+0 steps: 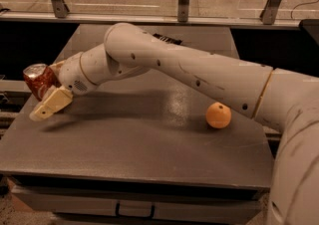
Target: Move coke can near rxbar chocolate
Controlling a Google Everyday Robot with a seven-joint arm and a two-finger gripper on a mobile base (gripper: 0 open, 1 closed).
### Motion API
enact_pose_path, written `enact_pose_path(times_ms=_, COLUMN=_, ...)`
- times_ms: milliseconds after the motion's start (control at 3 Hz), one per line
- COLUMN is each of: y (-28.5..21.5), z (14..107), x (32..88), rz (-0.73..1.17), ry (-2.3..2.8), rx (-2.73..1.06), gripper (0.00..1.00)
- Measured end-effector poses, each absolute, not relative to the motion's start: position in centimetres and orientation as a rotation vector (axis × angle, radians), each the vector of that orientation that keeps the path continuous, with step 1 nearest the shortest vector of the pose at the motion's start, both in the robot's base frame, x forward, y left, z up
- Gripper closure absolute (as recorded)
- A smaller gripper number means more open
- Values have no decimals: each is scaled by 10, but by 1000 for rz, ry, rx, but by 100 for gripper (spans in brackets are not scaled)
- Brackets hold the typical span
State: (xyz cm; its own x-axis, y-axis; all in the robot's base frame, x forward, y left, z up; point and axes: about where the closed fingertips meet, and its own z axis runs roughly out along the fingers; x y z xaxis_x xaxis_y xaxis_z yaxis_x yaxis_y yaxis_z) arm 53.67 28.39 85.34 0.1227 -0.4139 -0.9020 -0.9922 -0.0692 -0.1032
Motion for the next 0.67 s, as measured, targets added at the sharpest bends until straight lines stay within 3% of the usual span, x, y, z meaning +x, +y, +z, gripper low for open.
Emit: enact_pose_path(times_ms=667, y=284, z=858, x=541, rz=931, ry=1409, rx=-1570, gripper=63)
